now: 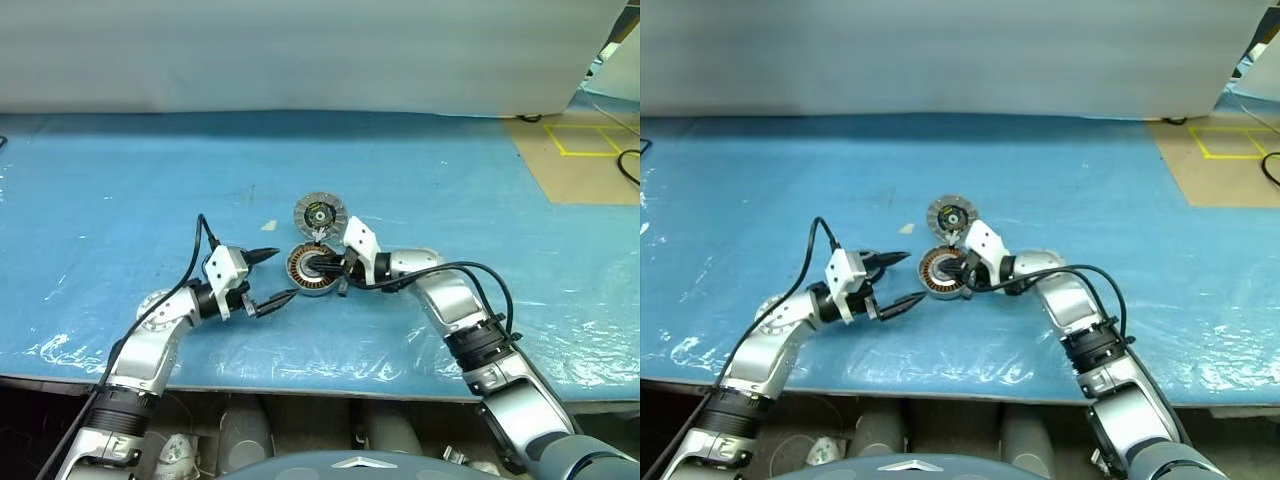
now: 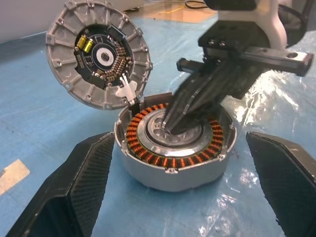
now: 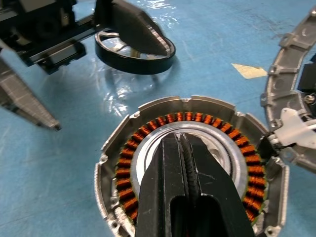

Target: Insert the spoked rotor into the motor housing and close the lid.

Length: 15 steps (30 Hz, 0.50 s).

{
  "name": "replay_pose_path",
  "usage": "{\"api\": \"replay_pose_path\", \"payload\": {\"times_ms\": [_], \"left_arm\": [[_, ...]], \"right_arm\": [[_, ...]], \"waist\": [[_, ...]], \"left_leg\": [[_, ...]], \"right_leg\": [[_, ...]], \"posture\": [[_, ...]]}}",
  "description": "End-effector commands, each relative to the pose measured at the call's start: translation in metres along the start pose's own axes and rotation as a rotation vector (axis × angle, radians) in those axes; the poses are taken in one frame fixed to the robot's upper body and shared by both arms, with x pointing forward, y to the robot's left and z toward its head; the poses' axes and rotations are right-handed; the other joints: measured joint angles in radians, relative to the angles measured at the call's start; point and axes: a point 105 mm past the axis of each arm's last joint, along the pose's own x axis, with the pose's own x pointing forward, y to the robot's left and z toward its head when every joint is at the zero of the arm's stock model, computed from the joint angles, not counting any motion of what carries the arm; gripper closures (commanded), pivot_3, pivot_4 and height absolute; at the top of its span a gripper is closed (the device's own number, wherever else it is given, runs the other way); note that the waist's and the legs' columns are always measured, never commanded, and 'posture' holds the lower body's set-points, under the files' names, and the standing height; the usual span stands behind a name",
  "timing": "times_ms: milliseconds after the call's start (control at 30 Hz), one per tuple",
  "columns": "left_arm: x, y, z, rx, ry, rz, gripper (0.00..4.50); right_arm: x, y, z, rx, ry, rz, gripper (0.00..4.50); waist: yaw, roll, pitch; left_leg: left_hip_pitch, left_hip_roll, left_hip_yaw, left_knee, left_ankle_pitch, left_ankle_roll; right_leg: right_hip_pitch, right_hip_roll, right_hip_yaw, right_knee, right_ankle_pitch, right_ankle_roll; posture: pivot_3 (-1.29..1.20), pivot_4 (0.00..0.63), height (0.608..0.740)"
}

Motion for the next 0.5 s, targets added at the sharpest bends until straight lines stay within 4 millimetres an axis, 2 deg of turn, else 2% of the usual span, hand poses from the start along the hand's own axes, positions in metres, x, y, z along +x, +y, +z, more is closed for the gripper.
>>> {"api": "replay_pose_path", "payload": {"times_ms": [33, 267, 500], "left_arm": [[-0.002, 0.009, 0.015, 0.029, -0.036, 0.016, 0.0], [-0.006, 0.023, 0.025, 0.049, -0.035, 0.042, 0.0], [-0.021, 0.046, 0.026, 0.05, 0.039, 0.118, 0.0]], "right_arm": [[-0.007, -0.002, 0.018, -0.062, -0.07, -0.003, 4.47], [-0.012, -0.007, 0.023, -0.115, -0.078, -0.036, 4.47], [-0.016, -0.01, 0.03, -0.135, -0.1, -0.049, 4.47]], "waist": [[0.0, 0.0, 0.0], [-0.001, 0.0, 0.0], [-0.002, 0.0, 0.0]], "left_leg": [[0.0, 0.0, 0.0, 0.0, 0.0, 0.0], [-0.001, 0.0, 0.0, 0.0, 0.0, 0.0], [-0.001, 0.0, 0.0, 0.0, 0.0, 0.0]], "right_leg": [[0.0, 0.0, 0.0, 0.0, 0.0, 0.0], [-0.001, 0.0, 0.0, 0.0, 0.0, 0.0], [-0.001, 0.0, 0.0, 0.0, 0.0, 0.0]], "posture": [[0.0, 0.15, 0.74], [0.0, 0.15, 0.74], [0.0, 0.15, 0.74]]}}
